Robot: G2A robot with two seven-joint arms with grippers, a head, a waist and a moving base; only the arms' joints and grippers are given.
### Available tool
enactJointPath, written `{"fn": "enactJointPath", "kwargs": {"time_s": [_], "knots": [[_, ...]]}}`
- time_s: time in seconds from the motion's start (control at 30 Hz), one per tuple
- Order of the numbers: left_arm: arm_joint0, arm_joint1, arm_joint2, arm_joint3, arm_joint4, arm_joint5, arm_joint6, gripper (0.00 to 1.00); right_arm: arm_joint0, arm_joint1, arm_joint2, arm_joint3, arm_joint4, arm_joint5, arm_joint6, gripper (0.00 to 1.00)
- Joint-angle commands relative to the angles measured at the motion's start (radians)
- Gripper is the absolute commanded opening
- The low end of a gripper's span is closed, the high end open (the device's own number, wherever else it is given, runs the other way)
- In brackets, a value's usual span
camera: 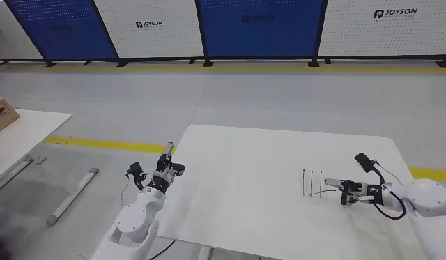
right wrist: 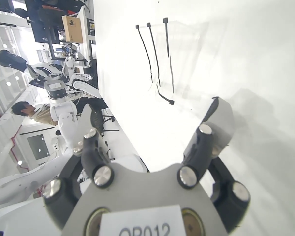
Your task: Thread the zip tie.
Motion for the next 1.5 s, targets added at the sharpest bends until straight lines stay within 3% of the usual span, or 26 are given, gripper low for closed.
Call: {"fn": "enactJointPath", "kwargs": {"time_s": [0.0, 0.03, 0.07, 0.13, 0.57, 0.63, 0.77, 0.9, 1.0, 1.07, 1.2, 1.27, 1.47], "knots": [[0.0, 0.0, 0.0, 0.0, 0.0, 0.0, 0.0, 1.0, 0.005, -0.001, -0.007, 0.011, -0.002, -0.002, 0.001, 0.56], [0.0, 0.0, 0.0, 0.0, 0.0, 0.0, 0.0, 1.0, 0.008, -0.001, -0.01, 0.015, -0.001, -0.003, -0.001, 0.55], [0.0, 0.0, 0.0, 0.0, 0.0, 0.0, 0.0, 1.0, 0.011, -0.002, -0.014, 0.019, -0.002, -0.004, -0.001, 0.45], [0.0, 0.0, 0.0, 0.0, 0.0, 0.0, 0.0, 1.0, 0.014, -0.002, -0.018, 0.025, -0.003, 0.001, -0.013, 0.42], [0.0, 0.0, 0.0, 0.0, 0.0, 0.0, 0.0, 1.0, 0.034, -0.004, -0.041, 0.055, -0.007, 0.039, -0.051, 0.38], [0.0, 0.0, 0.0, 0.0, 0.0, 0.0, 0.0, 1.0, 0.039, -0.005, -0.046, 0.063, -0.006, 0.04, -0.051, 0.33], [0.0, 0.0, 0.0, 0.0, 0.0, 0.0, 0.0, 1.0, 0.047, -0.006, -0.053, 0.076, -0.003, 0.039, -0.053, 0.32], [0.0, 0.0, 0.0, 0.0, 0.0, 0.0, 0.0, 1.0, 0.056, -0.007, -0.06, 0.089, 0.0, 0.042, -0.056, 0.22], [0.0, 0.0, 0.0, 0.0, 0.0, 0.0, 0.0, 1.0, 0.063, -0.008, -0.065, 0.096, 0.002, 0.044, -0.054, 0.23], [0.0, 0.0, 0.0, 0.0, 0.0, 0.0, 0.0, 1.0, 0.067, -0.009, -0.069, 0.099, 0.007, 0.044, -0.049, 0.31], [0.0, 0.0, 0.0, 0.0, 0.0, 0.0, 0.0, 1.0, 0.07, -0.01, -0.072, 0.104, 0.022, 0.039, -0.043, 0.19], [0.0, 0.0, 0.0, 0.0, 0.0, 0.0, 0.0, 1.0, 0.072, -0.01, -0.073, 0.107, 0.025, 0.041, -0.04, 0.0], [0.0, 0.0, 0.0, 0.0, 0.0, 0.0, 0.0, 1.0, 0.079, -0.009, -0.078, 0.117, 0.031, 0.055, -0.039, 0.0]]}}
